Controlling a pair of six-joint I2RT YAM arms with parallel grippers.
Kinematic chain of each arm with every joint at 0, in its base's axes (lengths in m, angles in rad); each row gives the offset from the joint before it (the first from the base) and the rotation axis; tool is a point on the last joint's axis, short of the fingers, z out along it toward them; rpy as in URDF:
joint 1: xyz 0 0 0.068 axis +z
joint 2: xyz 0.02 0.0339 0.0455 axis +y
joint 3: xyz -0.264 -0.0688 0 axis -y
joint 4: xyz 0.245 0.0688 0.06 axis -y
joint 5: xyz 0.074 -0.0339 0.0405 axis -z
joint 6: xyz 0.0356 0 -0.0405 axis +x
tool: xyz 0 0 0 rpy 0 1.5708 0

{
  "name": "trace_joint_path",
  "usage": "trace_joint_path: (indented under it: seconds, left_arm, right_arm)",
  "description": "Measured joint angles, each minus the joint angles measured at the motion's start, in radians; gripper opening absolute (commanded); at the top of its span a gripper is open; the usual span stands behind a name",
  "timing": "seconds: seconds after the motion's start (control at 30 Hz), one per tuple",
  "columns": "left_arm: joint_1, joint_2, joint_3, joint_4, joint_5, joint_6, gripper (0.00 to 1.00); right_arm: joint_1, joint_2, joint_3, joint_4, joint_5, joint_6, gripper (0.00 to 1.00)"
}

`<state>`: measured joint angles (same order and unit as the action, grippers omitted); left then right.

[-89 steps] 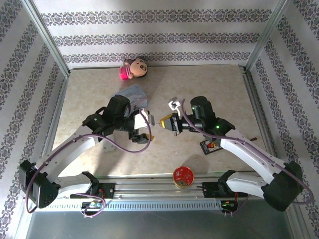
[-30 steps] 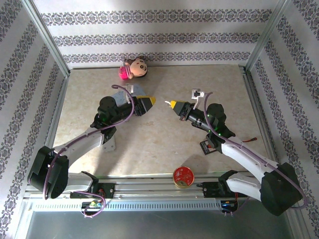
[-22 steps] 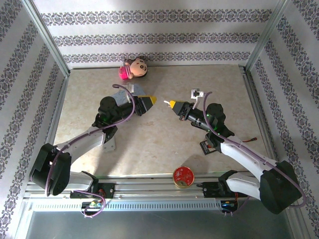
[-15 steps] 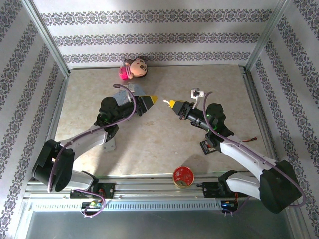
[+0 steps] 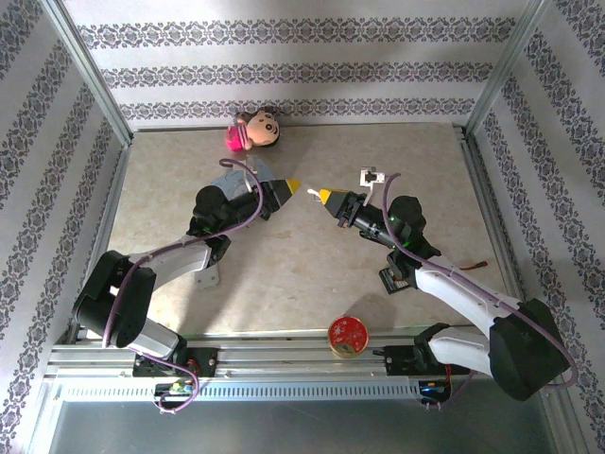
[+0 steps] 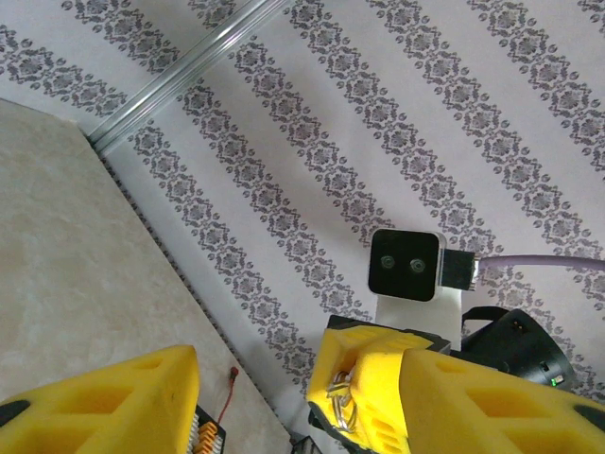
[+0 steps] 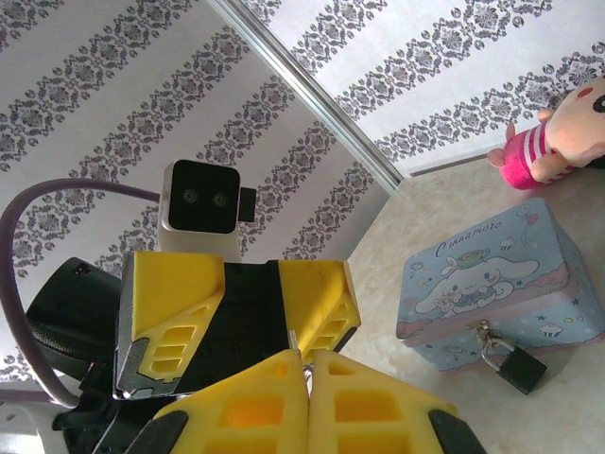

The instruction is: Unlock a padlock with a key

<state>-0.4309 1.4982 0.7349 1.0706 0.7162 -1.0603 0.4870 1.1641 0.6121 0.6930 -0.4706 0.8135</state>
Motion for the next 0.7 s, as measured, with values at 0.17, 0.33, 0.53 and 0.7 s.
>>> trace_joint_path:
  seconds: [0.17,0.33,0.53,0.7]
  left_arm:
    - [-0.016,-0.001,0.012,-0.034,0.029,0.025,0.49]
    - [-0.039,-0.001,0.037,-0.112,0.040,0.074,0.46]
    - [-0.063,0.001,0.079,-0.125,0.051,0.087,0.32]
    - [-0.068,0.014,0.090,-0.122,0.063,0.088,0.30]
  right_arm:
    - [0.000,0.000,0.000,0.000,-0.002,0.000,0.00]
    - [0.009,0.000,0.000,0.000,-0.002,0.003,0.00]
    - [0.015,0.000,0.000,0.000,-0.010,0.003,0.00]
    - [0.015,0.000,0.000,0.000,-0.010,0.003,0.00]
